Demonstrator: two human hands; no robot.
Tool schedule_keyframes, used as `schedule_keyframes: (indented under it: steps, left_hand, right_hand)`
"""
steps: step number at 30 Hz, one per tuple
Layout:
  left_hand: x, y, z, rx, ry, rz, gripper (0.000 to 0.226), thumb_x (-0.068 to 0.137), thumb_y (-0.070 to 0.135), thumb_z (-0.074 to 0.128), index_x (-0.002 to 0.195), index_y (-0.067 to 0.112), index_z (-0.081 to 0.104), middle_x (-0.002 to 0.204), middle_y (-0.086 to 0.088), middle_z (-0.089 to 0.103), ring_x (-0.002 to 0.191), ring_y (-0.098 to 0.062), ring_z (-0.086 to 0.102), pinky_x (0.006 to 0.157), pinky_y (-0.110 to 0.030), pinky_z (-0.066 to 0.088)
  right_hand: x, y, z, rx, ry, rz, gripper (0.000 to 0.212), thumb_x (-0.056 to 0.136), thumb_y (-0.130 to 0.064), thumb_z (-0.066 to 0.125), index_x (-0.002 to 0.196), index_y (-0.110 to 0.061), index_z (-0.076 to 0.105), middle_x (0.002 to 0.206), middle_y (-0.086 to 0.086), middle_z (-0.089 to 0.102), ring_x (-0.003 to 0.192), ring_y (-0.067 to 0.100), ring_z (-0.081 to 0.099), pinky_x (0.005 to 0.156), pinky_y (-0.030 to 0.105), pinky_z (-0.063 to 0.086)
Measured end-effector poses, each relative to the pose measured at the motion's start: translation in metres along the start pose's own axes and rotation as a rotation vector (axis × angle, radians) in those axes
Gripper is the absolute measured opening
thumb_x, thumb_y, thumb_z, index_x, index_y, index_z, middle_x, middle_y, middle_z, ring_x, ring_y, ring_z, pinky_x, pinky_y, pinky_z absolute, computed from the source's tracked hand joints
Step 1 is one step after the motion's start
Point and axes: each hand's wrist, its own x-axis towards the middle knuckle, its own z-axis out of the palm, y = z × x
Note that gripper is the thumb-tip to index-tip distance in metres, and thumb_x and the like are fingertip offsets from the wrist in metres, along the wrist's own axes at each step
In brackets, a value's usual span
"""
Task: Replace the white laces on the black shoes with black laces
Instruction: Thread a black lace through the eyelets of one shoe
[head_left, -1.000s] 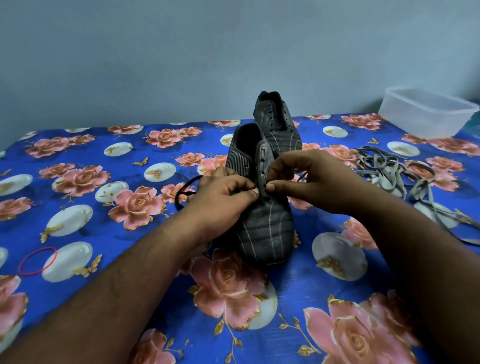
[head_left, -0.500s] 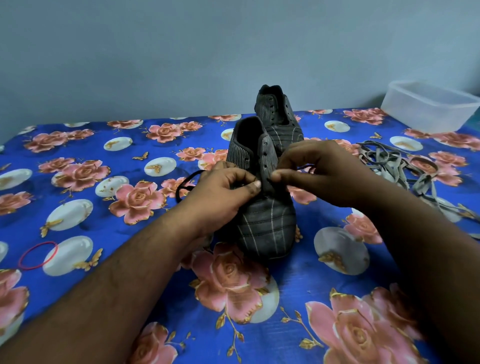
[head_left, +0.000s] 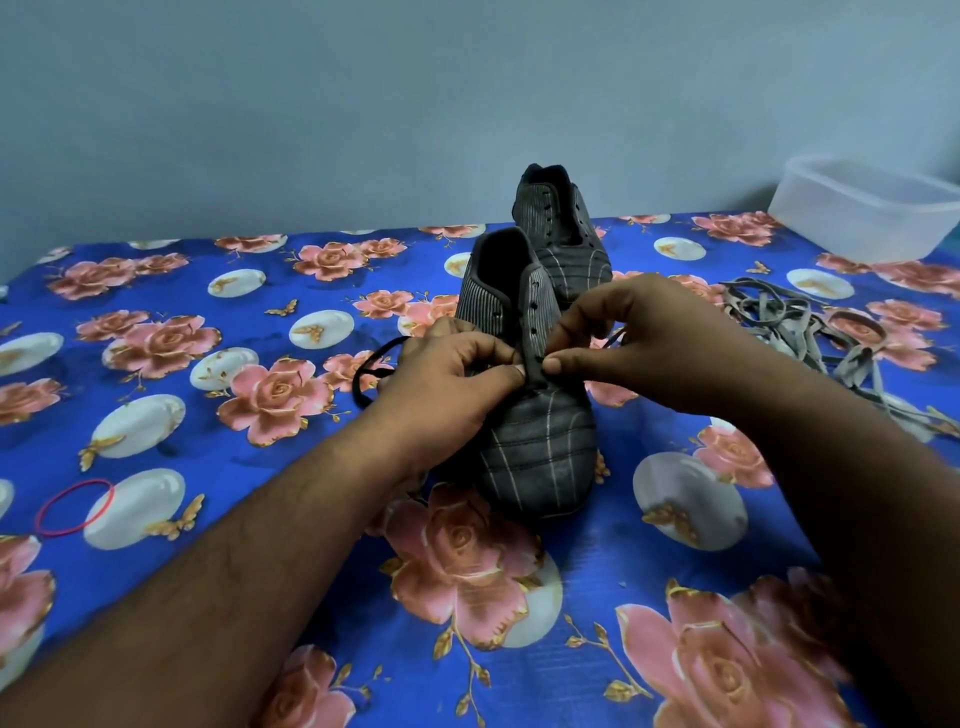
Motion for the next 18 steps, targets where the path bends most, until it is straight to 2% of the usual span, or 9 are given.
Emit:
schedule_keyframes:
  steps: [4,9,12,13,15,16,18]
  left_hand:
    - [-0.0012,0.0015,-0.0004,0.007,0.000,-0.004,0.018,0.065,0.062,0.060,0.079,0.052,0.069,0.109,0.013,0.053,0.120,-0.021,0.050,0.107,-0.050,0.041]
    - [-0.0038,0.0031,-0.0009,-0.014,0.009,0.018,0.013,0.071,0.052,0.063,0.082,0.049,0.069,0.107,0.011,0.054,0.115,-0.018,0.053,0.104,-0.047,0.044]
    - [-0.0032,0.0027,-0.0012,0.050,0.020,0.030,0.024,0.068,0.062,0.060,0.088,0.050,0.067,0.106,0.014,0.053,0.117,-0.019,0.051,0.105,-0.050,0.041]
    - [-0.0027,0.0024,-0.0016,0.087,0.025,0.038,0.029,0.066,0.067,0.056,0.088,0.051,0.066,0.105,0.015,0.052,0.117,-0.019,0.051,0.105,-0.052,0.040]
    - [-0.0027,0.0038,-0.0029,0.148,0.037,0.052,0.028,0.066,0.068,0.052,0.081,0.050,0.066,0.104,0.014,0.052,0.116,-0.019,0.049,0.104,-0.053,0.038]
    - [-0.0032,0.0051,-0.0034,0.169,0.046,0.059,0.021,0.069,0.065,0.053,0.076,0.049,0.065,0.104,0.014,0.051,0.116,-0.018,0.048,0.104,-0.052,0.038]
    - [-0.0050,0.0074,-0.0037,0.191,0.060,0.078,0.010,0.073,0.058,0.055,0.073,0.050,0.060,0.105,0.012,0.051,0.116,-0.018,0.046,0.105,-0.051,0.036]
  right_hand:
    - [-0.0007,-0.0044,-0.0006,-0.043,-0.019,0.030,0.006,0.081,-0.029,0.084,0.081,-0.029,0.077,0.076,-0.017,0.071,0.073,-0.007,0.061,0.063,0.009,0.042]
    - [0.0004,-0.0042,0.0054,0.004,-0.037,0.067,0.009,0.084,-0.020,0.077,0.077,-0.023,0.074,0.069,-0.011,0.066,0.064,0.004,0.057,0.056,0.015,0.042]
    - [0.0004,-0.0016,0.0033,-0.065,-0.018,0.003,0.008,0.085,-0.019,0.074,0.079,-0.023,0.073,0.073,-0.011,0.066,0.068,-0.001,0.057,0.063,0.013,0.041]
    - [0.0008,-0.0010,0.0018,-0.179,0.013,-0.069,0.005,0.086,-0.025,0.073,0.081,-0.024,0.072,0.077,-0.013,0.065,0.076,0.001,0.057,0.070,0.015,0.041]
    - [0.0006,-0.0010,0.0003,-0.429,0.057,-0.192,0.014,0.085,-0.042,0.063,0.087,-0.030,0.069,0.085,-0.015,0.062,0.092,0.014,0.054,0.083,0.034,0.045]
    - [0.0010,-0.0007,-0.0003,-0.496,0.071,-0.225,0.020,0.084,-0.047,0.057,0.089,-0.031,0.069,0.088,-0.014,0.062,0.095,0.019,0.053,0.083,0.043,0.046]
    - [0.0021,-0.0017,-0.0019,-0.504,0.080,-0.264,0.024,0.086,-0.049,0.054,0.092,-0.031,0.068,0.091,-0.011,0.062,0.098,0.022,0.053,0.084,0.049,0.047]
